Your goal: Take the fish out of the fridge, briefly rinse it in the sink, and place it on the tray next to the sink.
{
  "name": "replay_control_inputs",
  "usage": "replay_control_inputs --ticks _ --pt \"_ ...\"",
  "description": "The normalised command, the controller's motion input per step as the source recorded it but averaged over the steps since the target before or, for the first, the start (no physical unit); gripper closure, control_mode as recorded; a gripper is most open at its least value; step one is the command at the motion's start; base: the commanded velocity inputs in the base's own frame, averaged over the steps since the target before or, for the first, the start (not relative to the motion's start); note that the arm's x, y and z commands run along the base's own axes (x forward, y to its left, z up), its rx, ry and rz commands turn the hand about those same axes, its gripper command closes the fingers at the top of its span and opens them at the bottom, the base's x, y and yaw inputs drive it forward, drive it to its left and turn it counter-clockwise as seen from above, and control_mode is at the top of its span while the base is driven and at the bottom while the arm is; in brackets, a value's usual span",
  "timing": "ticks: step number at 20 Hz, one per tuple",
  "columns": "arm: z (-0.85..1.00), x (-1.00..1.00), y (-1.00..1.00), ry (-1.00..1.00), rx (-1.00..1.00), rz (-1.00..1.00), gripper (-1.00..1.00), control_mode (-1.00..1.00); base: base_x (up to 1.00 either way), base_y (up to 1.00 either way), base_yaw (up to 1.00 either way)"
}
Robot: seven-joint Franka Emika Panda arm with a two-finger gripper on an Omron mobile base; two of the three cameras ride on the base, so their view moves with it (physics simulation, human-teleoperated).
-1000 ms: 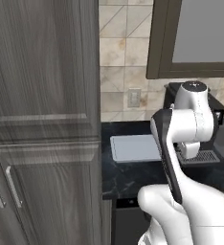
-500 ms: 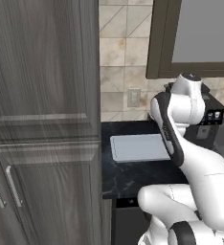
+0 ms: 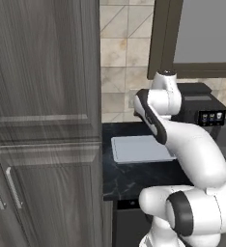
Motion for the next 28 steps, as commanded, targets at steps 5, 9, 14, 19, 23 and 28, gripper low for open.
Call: replay_control_inputs --ticks 5,9,14,19,23,28 --pt "-0.91 0.35 0.08 0.08 -0.02 -0.03 1.00 -1.00 0.00 0.00 0.00" --pt "-0.94 0.33 0.00 0.01 0.07 -0.02 1.00 -1.00 0.00 0.00 0.00" --pt "-0.36 0.65 -0.04 0.00 0.00 0.00 1.00 -1.00 0.00 0.00 0.00" --pt "-0.16 0.70 -0.01 0.00 -0.01 0.00 1.00 -1.00 0.00 0.00 0.00" --pt "-0.06 0.31 -0.23 0.00 0.00 0.00 1.00 -1.00 0.00 0.00 0.00" --pt "-0.17 0.00 -0.01 0.02 -0.01 0.00 1.00 -1.00 0.00 0.00 0.00"
